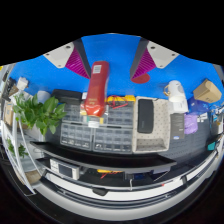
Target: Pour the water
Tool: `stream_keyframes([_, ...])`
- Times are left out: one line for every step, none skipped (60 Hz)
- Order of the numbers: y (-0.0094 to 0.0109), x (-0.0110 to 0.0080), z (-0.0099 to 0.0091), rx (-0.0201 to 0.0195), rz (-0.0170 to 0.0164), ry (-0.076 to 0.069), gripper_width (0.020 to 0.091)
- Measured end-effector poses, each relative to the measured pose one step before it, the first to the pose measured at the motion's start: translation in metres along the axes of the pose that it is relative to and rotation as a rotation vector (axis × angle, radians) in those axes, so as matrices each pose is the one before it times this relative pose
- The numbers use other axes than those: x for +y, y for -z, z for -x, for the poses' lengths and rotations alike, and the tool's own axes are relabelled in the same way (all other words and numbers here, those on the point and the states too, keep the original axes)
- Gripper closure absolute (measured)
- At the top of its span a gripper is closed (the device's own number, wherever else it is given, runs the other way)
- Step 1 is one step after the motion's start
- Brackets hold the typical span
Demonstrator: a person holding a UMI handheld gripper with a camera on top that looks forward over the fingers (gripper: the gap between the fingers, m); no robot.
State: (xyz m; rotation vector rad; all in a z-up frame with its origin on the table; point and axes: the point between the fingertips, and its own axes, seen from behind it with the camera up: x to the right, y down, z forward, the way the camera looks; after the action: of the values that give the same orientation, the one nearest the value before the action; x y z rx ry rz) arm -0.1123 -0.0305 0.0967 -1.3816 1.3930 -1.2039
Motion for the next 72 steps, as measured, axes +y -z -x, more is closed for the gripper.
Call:
stream_keyframes([-0.00214, 0.00031, -0.0042, 0.00719, -0.00459, -0.0058, 0.0307])
stream_keyframes([-0.00225, -0.0007, -0.00431, 0.00646, -0.00332, -0.0047, 0.0308])
stream_keyframes([-0.00256, -0.00071, -0.00411, 0.00541, -0.00342, -0.0048, 0.0309])
stream_keyframes([-0.00318, -0.00109, -0.00369, 0.00428, -0.0039, -0.0047, 0.0309])
stream_keyframes([-0.00318, -0.00154, -0.00315, 0.00328, -0.00502, -0.0058, 0.0308])
stream_keyframes([-0.00342, -0.00176, -0.00298, 0.00203, -0.00638, -0.0062, 0.0305])
stream_keyframes([-0.00357, -0.00179, -0.00247, 0.00097, -0.00642, -0.0061, 0.0306])
stream_keyframes([-0.00392, -0.00165, -0.00203, -0.0002, -0.00583, -0.0057, 0.0307])
stream_keyframes([-0.00416, -0.00151, -0.00125, -0.00211, -0.00518, -0.0054, 0.0309])
stream_keyframes([-0.0044, -0.00126, -0.00116, -0.00343, -0.00508, -0.0044, 0.0313])
stream_keyframes([-0.00499, -0.00134, -0.00151, -0.00304, -0.00464, -0.0041, 0.0314])
stream_keyframes([-0.00472, -0.00102, -0.00203, -0.00074, -0.00425, -0.0035, 0.0315])
stream_keyframes([-0.00516, -0.00049, -0.00216, 0.00119, -0.00341, -0.0021, 0.0316])
stream_keyframes([-0.00501, -0.00039, -0.00179, 0.00079, -0.0023, -0.0004, 0.0316])
stream_keyframes([-0.00489, -0.00049, -0.00125, -0.00102, -0.00155, 0.0014, 0.0319])
stream_keyframes([-0.00434, -0.00116, -0.00083, 0.001, 0.00106, 0.0043, 0.0318])
stream_keyframes([-0.00477, 0.00021, -0.00108, 0.00036, -0.00154, 0.0026, 0.0317])
stream_keyframes([-0.00459, 0.00019, -0.00144, 0.00232, -0.00047, 0.0023, 0.0317])
stream_keyframes([-0.00442, 0.00063, -0.00091, 0.00123, 0.00058, 0.0022, 0.0316])
stream_keyframes([-0.00443, 0.00106, -0.00019, -0.00108, 0.00235, 0.0024, 0.0316])
stream_keyframes([-0.00417, 0.00117, 0.00038, -0.00325, 0.00323, 0.0018, 0.0317])
stream_keyframes([-0.00416, 0.00118, 0.00025, -0.00344, 0.00287, 0.001, 0.0317])
stream_keyframes([-0.00367, 0.00053, 0.00025, -0.00303, 0.0022, 0.0001, 0.0317])
stream_keyframes([-0.00351, -0.00168, 0.00011, -0.00182, 0.00357, -0.0023, 0.0315])
stream_keyframes([-0.0028, 0.00062, -0.00038, -0.00107, -0.00035, -0.0033, 0.0316])
stream_keyframes([-0.00251, 0.0013, 0.00056, -0.00147, -0.00358, -0.0038, 0.0314])
stream_keyframes([-0.00189, -0.00063, 0.00055, -0.0007, -0.00368, -0.0048, 0.0314])
stream_keyframes([-0.00214, -0.00076, 0.00035, -0.00106, -0.0041, -0.0045, 0.0314])
stream_keyframes([-0.00236, -0.00056, 0.00019, -0.00083, -0.00393, -0.0037, 0.0314])
stream_keyframes([-0.00174, -0.00037, 0.00008, 0.00042, -0.0037, -0.0025, 0.0314])
stream_keyframes([-0.00149, -0.00022, -0.00021, 0.0022, -0.00249, -0.0016, 0.0322])
stream_keyframes([-0.00151, -0.00062, -0.00047, 0.00423, -0.00178, -0.0012, 0.0309])
stream_keyframes([-0.00109, -0.00063, -0.00049, 0.00316, -0.0044, -0.0006, 0.032])
stream_keyframes([-0.00165, -0.00115, -0.00016, 0.00367, -0.00548, 0.0013, 0.0387])
stream_keyframes([-0.00088, -0.00117, -0.00033, 0.0022, -0.00728, 0.002, 0.0453])
stream_keyframes([-0.0008, -0.00096, -0.00059, 0.00298, -0.00697, 0.0026, 0.0519])
stream_keyframes([-0.00062, -0.00051, 0.00052, -0.00099, -0.00478, 0.0035, 0.0585])
stream_keyframes([-0.00022, 0.00017, -0.00035, 0.00337, 0.00088, 0.0002, 0.0652])
stream_keyframes([0.00037, 0.00126, 0.0001, 0.00094, 0.00615, 0.0007, 0.0654])
stream_keyframes([-0.00033, -0.00131, 0.00021, -0.00003, -0.00415, 0.0007, 0.0613])
stream_keyframes([-0.00074, 0.00043, -0.00016, 0.00136, 0.00261, 0.0025, 0.0696])
stream_keyframes([0.00023, 0.00094, 0.00067, 0.00371, 0.00057, 0.0036, 0.0706])
stream_keyframes([-0.00052, -0.00047, 0.00063, -0.00099, -0.00265, 0.0061, 0.0683])
stream_keyframes([-0.00043, 0.00013, 0.00125, -0.00556, -0.00087, 0.0056, 0.0747])
stream_keyframes([-0.00023, -0.00023, 0.00162, 0.00049, -0.00231, 0.0055, 0.0759])
stream_keyframes([-0.00029, -0.00068, -0.00042, 0.00127, -0.0031, 0.0047, 0.079])
stream_keyframes([-0.00015, 0.00004, -0.0003, 0.00137, -0.00061, 0.0018, 0.0812])
stream_keyframes([-0.00005, -0.00039, -0.00031, 0.00098, -0.00229, 0.0009, 0.0788])
stream_keyframes([-0.00007, 0.0, -0.00034, 0.00116, -0.00026, 0.0021, 0.0854])
stream_keyframes([0.00014, 0.00009, 0.00007, 0.00035, 0.00043, -0.0001, 0.0854])
stream_keyframes([-0.00018, 0.00008, 0.0003, -0.00154, 0.00038, 0.0024, 0.0855])
stream_keyframes([0.00002, 0.00028, 0.00022, -0.00257, 0.00122, 0.0052, 0.0854])
stream_keyframes([0.00011, 0.00029, 0.00064, -0.00156, -0.00074, 0.0033, 0.0853])
stream_keyframes([-0.00005, 0.00013, 0.00008, -0.00032, 0.00059, -0.0005, 0.0853])
stream_keyframes([-0.0001, -0.00026, 0.00126, 0.00323, 0.00151, 0.0002, 0.0854])
stream_keyframes([-0.0001, -0.00008, 0.00005, -0.00095, 0.00023, 0.0031, 0.0854])
stream_keyframes([-0.00021, -0.00034, 0.00007, -0.00124, -0.00049, 0.0025, 0.0854])
stream_keyframes([-0.00019, 0.00004, 0.00019, -0.001, 0.00013, 0.0002, 0.0855])
stream_keyframes([-0.00009, 0.0, 0.00005, -0.00036, 0.00017, 0.0004, 0.0855])
stream_keyframes([-0.00014, 0.00001, 0.00048, -0.00208, 0.00095, 0.0033, 0.0855])
stream_keyframes([-0.00024, -0.00034, 0.00096, -0.00347, 0.00095, 0.0061, 0.0855])
stream_keyframes([-0.00006, -0.00007, 0.00079, -0.00215, 0.00237, 0.008, 0.0856])
stream_keyframes([0.00023, -0.00013, 0.00031, 0.00086, 0.00239, 0.0078, 0.0855])
stream_keyframes([-0.00049, -0.00047, 0.00166, 0.00424, 0.00385, 0.0088, 0.0856])
stream_keyframes([-0.00045, -0.00006, 0.00096, 0.0004, 0.00177, 0.0136, 0.0856])
stream_keyframes([-0.00037, -0.00054, 0.00248, -0.00237, 0.00195, 0.0188, 0.0856])
stream_keyframes([-0.00067, -0.00095, 0.0031, -0.00358, 0.00126, 0.0246, 0.0856])
stream_keyframes([-0.00091, -0.0013, 0.00305, -0.00289, 0.00154, 0.0303, 0.0856])
stream_keyframes([-0.0013, -0.00189, 0.00342, -0.00255, 0.00094, 0.0352, 0.0857])
stream_keyframes([-0.00156, -0.00226, 0.00322, -0.00168, -0.0009, 0.0387, 0.0856])
stream_keyframes([-0.00151, -0.00317, 0.00355, -0.0015, -0.00275, 0.039, 0.0856])
stream_keyframes([-0.0013, -0.00471, 0.00172, -0.00691, -0.00612, 0.0443, 0.0857])
